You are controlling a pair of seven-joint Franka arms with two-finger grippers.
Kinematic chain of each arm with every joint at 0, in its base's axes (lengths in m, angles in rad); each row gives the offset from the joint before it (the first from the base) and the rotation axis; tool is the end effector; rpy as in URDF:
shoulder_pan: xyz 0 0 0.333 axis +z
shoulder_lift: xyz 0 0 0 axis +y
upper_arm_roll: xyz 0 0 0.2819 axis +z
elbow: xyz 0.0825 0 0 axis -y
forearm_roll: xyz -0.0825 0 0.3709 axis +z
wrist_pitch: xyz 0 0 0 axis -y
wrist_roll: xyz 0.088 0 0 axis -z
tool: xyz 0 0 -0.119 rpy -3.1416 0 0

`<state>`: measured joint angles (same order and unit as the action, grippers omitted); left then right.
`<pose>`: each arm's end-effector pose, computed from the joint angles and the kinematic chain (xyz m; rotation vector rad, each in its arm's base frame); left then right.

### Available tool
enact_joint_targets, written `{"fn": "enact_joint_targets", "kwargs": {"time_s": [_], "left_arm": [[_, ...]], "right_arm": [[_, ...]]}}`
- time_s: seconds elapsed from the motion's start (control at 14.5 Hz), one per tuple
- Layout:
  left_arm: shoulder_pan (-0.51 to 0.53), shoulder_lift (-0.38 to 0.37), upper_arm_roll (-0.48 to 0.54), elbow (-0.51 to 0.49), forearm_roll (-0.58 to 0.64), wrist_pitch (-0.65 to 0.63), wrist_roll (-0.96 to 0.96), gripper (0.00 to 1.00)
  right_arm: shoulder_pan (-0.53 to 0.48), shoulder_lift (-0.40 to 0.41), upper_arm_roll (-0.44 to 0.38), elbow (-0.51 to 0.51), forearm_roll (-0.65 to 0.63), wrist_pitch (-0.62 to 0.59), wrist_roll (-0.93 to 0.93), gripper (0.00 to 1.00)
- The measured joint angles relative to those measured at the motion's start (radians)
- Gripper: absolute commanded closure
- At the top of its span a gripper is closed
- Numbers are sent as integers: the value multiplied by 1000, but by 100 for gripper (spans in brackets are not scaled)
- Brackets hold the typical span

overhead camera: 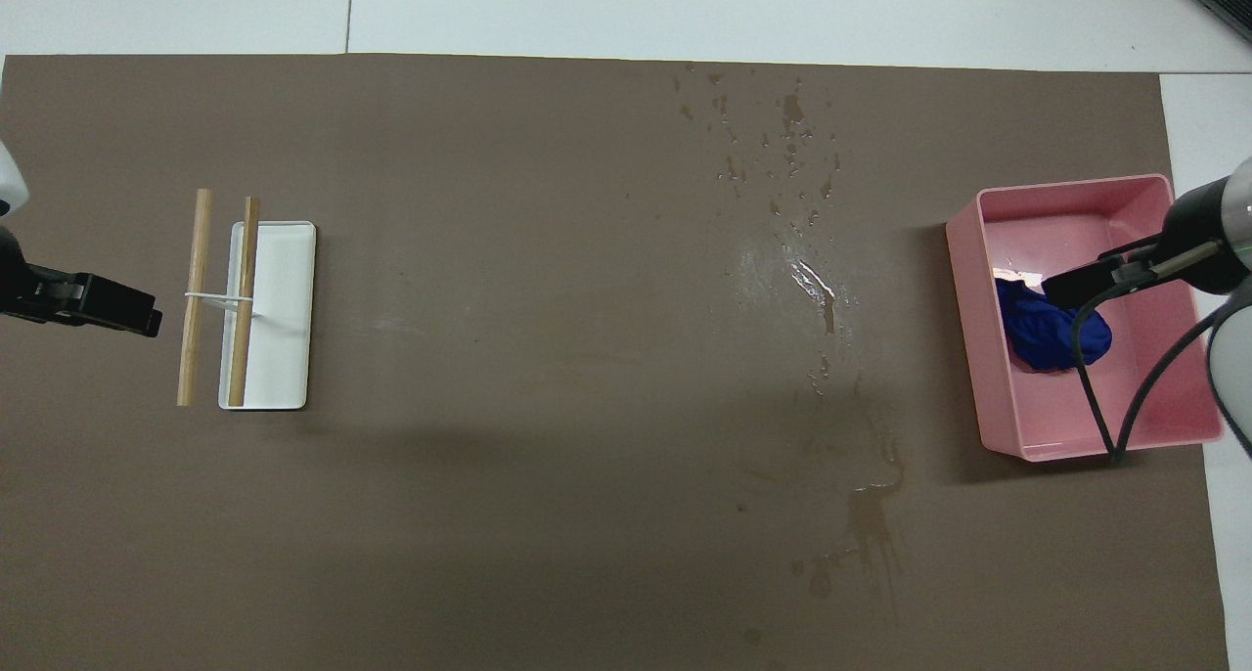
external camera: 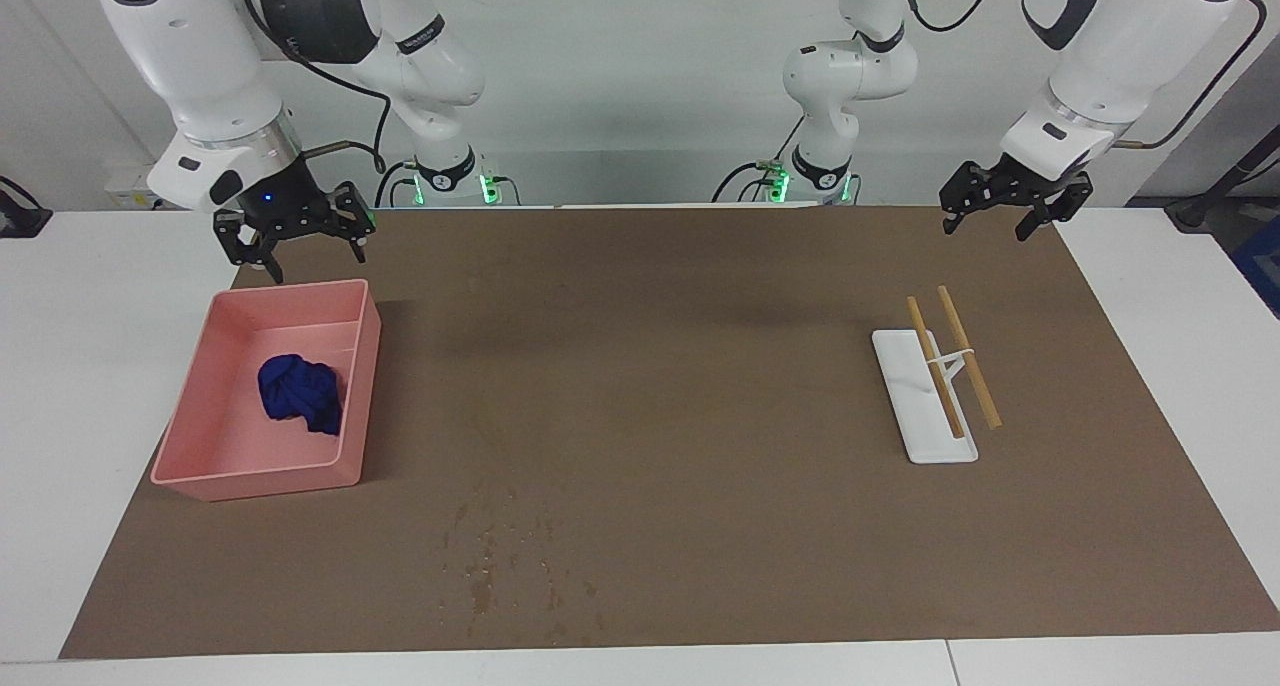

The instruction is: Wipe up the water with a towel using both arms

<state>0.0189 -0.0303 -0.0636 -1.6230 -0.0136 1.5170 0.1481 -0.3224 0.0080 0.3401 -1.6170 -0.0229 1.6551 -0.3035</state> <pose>0.5247 -0.0256 0.5663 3.1093 -0.3008 -0.1173 0.5510 0.0066 0.5605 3.0765 0.5008 0.0427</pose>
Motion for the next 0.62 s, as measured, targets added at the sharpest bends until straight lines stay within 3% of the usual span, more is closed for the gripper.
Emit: {"fn": "enact_joint_targets", "kwargs": {"time_s": [0.35,0.62], "left_arm": [[0,0,0,0,0,0,0,0],[0,0,0,0,0,0,0,0]], "right_arm": [[11,-12,-28,129,9,-101,0,0],[41,-2,-38,92,9,-78,24,0]]}}
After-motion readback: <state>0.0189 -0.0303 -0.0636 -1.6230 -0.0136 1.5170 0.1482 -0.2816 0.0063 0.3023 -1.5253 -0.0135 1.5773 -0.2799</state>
